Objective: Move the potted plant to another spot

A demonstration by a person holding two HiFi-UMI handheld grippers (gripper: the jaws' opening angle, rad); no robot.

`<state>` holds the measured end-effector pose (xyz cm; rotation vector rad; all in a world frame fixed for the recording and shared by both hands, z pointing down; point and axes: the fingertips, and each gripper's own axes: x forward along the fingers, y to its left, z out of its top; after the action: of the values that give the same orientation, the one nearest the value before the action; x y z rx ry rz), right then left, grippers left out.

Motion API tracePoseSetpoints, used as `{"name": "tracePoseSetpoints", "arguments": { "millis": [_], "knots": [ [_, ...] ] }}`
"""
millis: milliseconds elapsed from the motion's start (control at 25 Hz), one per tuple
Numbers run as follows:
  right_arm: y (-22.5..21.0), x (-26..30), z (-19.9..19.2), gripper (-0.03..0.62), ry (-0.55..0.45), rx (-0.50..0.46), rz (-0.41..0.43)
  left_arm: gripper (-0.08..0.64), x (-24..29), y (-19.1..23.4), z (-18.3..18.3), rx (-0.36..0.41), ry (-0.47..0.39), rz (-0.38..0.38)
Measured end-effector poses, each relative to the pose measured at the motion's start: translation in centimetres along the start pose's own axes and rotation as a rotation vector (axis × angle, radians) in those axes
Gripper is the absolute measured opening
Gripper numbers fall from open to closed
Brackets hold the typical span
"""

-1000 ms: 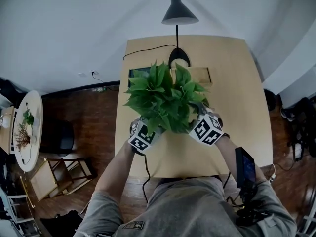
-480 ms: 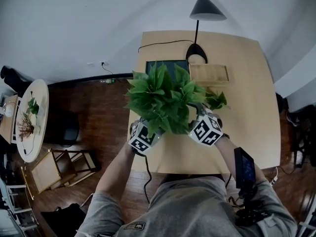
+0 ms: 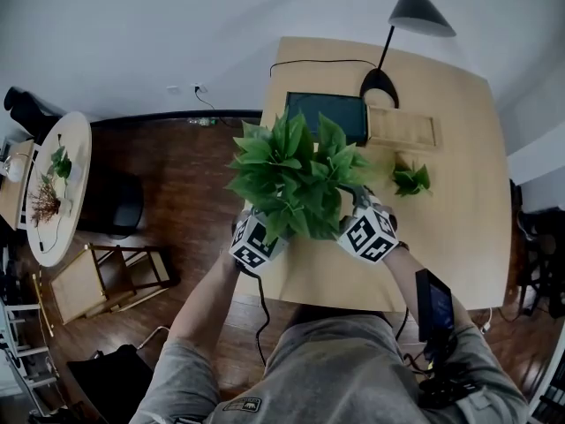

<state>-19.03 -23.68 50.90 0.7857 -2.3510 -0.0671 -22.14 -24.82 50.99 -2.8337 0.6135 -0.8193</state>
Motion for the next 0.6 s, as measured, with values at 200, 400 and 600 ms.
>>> {"name": "tracePoseSetpoints", "arguments": {
  "millis": [200,400,600],
  "knots": [
    [0.4,1.3,-0.9,0.351,0.009,0.009,0.028,0.365,0.4,0.0,-1.5,-0.018,0.02,0.008],
    [0.7,3.1,-2.5,0.351,0.017,0.027,0.049,0.365,1.5,0.0,-3.7,-0.035,0.043,0.002],
    [1.4,4.7,-3.7,0.351,0.037,0.046,0.065,0.365,2.0,-0.1,-5.7,-0.051,0.061,-0.012]
  ]
}}
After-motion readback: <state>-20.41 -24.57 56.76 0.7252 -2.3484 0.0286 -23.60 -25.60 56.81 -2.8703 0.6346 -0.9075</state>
